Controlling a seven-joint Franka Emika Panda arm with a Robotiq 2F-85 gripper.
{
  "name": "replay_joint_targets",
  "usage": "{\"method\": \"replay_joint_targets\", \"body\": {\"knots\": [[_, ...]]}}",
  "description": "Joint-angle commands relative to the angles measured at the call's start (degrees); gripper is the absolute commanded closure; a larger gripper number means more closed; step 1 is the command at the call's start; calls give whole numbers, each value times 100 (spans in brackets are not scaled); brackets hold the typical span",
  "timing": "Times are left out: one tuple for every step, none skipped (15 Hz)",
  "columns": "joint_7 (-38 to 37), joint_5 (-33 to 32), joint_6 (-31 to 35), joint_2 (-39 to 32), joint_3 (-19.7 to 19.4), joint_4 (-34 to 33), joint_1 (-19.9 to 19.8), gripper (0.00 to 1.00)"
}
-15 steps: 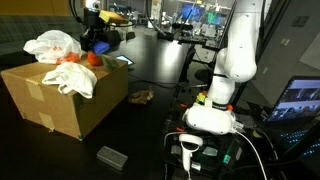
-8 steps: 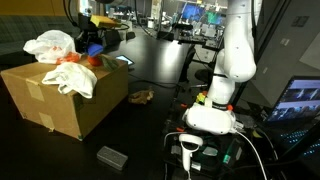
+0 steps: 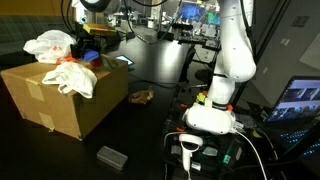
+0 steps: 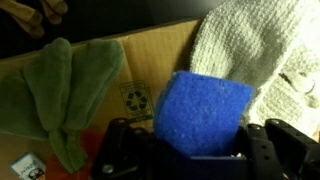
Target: Take the objects on the box and put it on the table while putting the objects on the table on the box
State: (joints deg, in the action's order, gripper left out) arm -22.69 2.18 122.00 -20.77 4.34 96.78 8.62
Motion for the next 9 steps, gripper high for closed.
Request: {"method": "replay_joint_targets", "body": {"knots": [[-297, 282, -87, -348, -75, -512, 12, 100], [-315, 373, -81, -373, -71, -550, 4, 100], [-369, 451, -77, -435, -68, -621, 13, 100], [-447, 490, -73, -465, -82, -664, 31, 100], [-508, 513, -86, -506, -95, -722, 44, 99], [-544, 510, -126, -527, -107, -747, 51, 96], [-586, 490, -110, -541, -119, -759, 60, 74], [-654, 457, -130, -524, -138, -748, 71, 70], [-708, 412, -158, -531, -157, -761, 86, 62]]}}
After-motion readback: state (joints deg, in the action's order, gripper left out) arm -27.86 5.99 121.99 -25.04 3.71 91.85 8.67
